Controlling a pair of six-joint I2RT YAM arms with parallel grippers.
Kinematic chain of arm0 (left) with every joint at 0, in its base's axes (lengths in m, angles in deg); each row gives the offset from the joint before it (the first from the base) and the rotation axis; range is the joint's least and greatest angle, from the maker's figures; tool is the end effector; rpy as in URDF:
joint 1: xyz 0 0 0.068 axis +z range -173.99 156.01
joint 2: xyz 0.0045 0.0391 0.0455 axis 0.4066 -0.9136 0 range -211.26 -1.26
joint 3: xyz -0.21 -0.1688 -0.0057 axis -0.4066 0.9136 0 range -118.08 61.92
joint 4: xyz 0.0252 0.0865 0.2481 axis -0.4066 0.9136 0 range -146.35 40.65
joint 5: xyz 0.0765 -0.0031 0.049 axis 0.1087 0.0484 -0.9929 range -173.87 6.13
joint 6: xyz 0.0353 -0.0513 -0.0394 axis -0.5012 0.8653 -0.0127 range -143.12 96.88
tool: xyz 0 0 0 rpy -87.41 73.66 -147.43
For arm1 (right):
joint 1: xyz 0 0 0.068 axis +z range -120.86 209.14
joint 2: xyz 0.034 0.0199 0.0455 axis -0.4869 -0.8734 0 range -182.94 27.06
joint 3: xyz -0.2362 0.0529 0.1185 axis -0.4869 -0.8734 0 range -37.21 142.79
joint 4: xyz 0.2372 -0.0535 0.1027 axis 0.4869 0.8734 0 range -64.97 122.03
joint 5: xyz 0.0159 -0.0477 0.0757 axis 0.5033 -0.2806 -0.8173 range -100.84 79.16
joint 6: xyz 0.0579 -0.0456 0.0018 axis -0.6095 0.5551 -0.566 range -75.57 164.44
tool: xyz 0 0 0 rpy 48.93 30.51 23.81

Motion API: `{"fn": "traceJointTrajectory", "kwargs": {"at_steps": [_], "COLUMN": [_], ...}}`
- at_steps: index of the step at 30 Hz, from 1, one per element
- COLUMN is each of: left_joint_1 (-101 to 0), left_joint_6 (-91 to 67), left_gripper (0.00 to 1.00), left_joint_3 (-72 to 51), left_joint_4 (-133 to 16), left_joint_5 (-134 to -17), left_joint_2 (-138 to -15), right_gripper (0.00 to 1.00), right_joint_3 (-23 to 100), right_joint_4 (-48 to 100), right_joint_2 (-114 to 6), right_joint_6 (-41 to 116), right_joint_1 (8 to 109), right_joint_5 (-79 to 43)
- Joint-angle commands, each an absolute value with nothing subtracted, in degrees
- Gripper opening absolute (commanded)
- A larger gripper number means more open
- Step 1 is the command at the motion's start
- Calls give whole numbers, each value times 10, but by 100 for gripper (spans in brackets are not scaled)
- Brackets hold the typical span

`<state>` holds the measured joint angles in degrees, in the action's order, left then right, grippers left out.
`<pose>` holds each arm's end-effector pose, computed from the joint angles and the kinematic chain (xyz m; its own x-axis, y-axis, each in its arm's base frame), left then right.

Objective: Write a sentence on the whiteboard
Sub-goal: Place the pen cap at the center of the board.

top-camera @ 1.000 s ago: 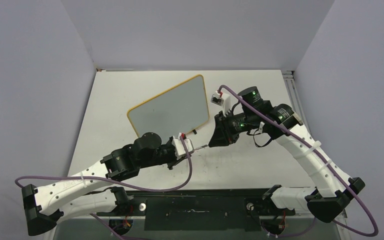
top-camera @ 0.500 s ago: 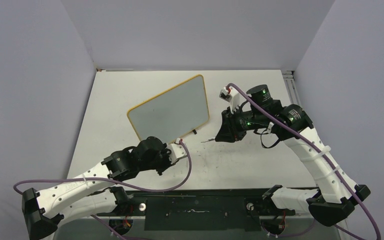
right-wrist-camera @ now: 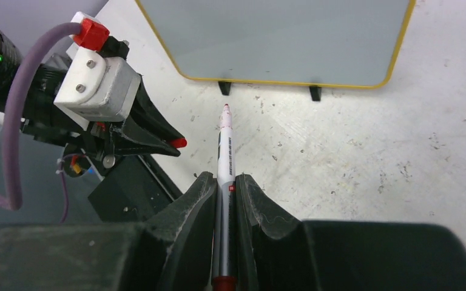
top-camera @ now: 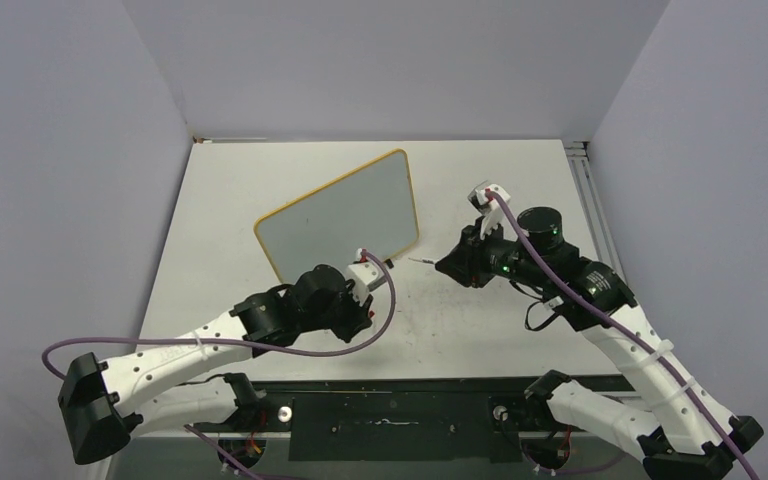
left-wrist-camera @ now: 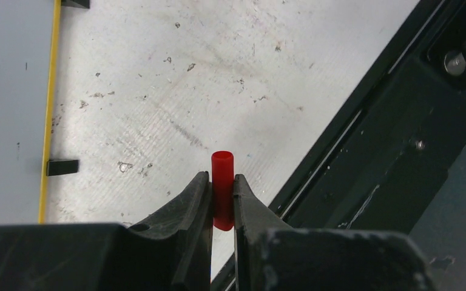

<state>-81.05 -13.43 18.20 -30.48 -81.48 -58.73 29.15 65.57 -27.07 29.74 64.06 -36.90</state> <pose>0.1278 -0.2021 0.2462 -0.4858 0.4406 -0.7549 0.7854 0.5991 -0.1558 0.1572 0.1427 0.3744 -0.5869 -0.1318 -0.7988 -0.7056 0.5671 0.4248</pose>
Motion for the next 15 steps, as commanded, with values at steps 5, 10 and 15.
{"fn": "traceJointTrajectory", "kwargs": {"at_steps": [5,10,15], "left_joint_1": [-818,-823,-825], "left_joint_6": [-11,-4,-4], "left_gripper": [0,0,1], "left_joint_3": [221,220,222], "left_joint_4": [-424,-428,-436], "left_joint_5": [-894,-901,-906], "left_joint_2": [-659,-727,-778], "right_gripper": [5,5,5], "right_joint_3": [205,183,170], "right_joint_4": [482,479,485], "right_joint_2": [-195,-181,-165], "right_joint_6": [259,260,263], "right_joint_1": [641,641,641], "right_joint_5": [-287,-257,-202]}}
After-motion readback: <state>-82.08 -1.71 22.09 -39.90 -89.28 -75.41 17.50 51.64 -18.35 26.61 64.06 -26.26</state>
